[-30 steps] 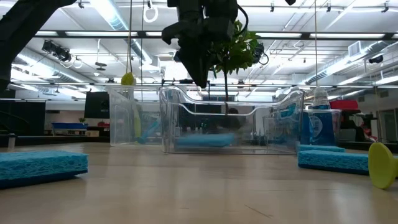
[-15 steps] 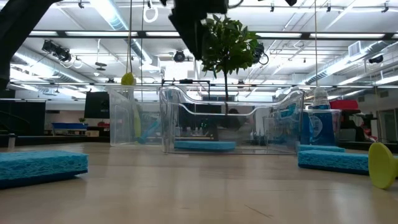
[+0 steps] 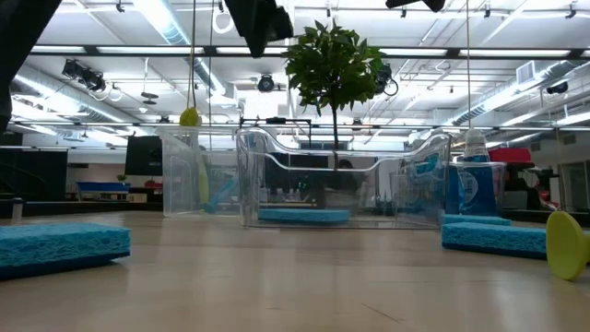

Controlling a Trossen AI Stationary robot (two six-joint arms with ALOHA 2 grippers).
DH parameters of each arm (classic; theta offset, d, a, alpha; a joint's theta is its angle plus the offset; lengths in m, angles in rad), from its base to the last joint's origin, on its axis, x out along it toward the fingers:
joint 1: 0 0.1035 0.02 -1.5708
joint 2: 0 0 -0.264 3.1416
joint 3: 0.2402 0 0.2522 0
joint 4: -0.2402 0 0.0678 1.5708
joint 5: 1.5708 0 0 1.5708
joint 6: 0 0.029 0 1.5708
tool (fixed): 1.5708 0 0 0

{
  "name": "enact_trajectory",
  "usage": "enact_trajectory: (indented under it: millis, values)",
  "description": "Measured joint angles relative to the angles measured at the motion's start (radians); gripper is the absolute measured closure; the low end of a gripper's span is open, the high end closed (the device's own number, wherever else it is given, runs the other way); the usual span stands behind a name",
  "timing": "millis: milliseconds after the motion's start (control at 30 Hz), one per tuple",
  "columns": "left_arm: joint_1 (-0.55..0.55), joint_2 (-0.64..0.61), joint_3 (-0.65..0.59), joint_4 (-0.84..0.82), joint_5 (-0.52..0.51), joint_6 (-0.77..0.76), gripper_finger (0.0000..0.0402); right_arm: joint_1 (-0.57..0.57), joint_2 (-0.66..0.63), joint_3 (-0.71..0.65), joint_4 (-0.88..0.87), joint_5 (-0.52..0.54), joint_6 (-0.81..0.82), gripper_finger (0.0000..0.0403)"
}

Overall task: Pick & Place Kitchen Sink Supplies
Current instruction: Put the blue sponge into the bottom transparent bin

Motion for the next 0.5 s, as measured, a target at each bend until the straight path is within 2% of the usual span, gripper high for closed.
enact_trajectory:
  millis: [267, 500]
  values:
    - [-0.094, -0.016, 0.000, 0.007, -0.042, -0.027, 0.0234, 0.000, 0.000, 0.000, -0.030, 0.000, 0.003, 0.0305]
    - [-0.176, -0.019, 0.000, 0.049, -0.035, -0.138, 0.0234, 0.000, 0.000, 0.000, -0.034, -0.037, -0.034, 0.0305]
